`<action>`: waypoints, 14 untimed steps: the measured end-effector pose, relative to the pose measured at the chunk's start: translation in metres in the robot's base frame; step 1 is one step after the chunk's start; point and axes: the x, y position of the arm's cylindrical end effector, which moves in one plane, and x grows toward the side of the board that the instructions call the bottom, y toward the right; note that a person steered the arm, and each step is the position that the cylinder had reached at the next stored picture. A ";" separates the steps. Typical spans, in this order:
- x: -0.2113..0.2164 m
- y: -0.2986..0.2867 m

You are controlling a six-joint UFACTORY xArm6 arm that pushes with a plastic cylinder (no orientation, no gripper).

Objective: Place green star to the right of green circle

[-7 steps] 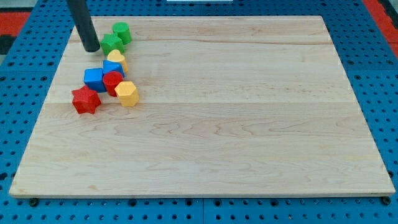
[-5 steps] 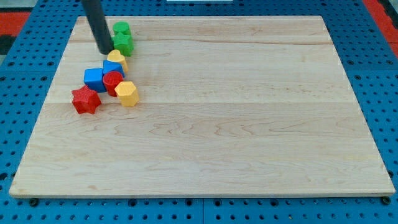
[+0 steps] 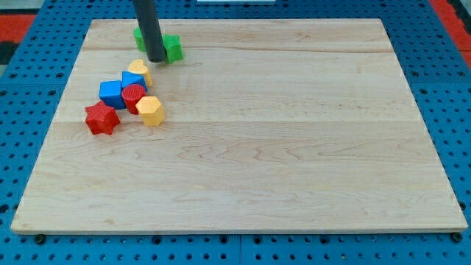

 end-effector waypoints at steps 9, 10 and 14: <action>-0.020 0.016; -0.020 0.017; -0.021 0.013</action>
